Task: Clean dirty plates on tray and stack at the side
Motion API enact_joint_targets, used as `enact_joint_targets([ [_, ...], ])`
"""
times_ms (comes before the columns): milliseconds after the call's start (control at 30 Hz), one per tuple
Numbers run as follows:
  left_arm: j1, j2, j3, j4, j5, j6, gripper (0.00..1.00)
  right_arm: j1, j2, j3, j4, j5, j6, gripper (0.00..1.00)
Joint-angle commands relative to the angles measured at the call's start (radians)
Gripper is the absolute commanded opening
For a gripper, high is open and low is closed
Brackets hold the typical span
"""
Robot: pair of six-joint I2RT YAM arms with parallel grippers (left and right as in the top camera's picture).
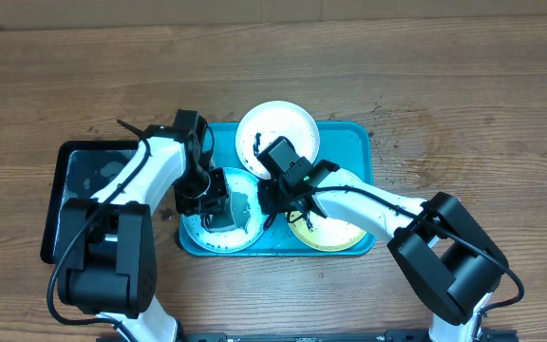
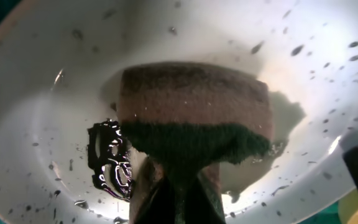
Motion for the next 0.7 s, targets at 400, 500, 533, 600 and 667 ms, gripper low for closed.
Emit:
enact_joint_targets([
  [400,-0.006,0.008,-0.092,-0.084,-0.523,-0.333,0.04,-0.006,-0.002,-0.006,0.006,0.013,-0.010,0.06],
  [500,-0.006,0.006,-0.030,-0.123,-0.550,-0.333,0.04,-0.006,-0.002,-0.006,0.005,0.013,-0.010,0.06],
  [533,-0.007,0.006,-0.003,-0.137,-0.553,-0.332,0.04,-0.006,-0.002,-0.006,0.006,0.013,-0.010,0.06],
  [600,-0.009,0.006,0.052,-0.158,-0.530,-0.311,0.04,-0.006,-0.002,-0.006,0.006,0.013,-0.010,0.06],
  [667,-0.010,0.006,0.093,-0.150,-0.455,-0.248,0.04,-0.006,-0.002,-0.006,0.006,0.013,-0.010,0.06],
])
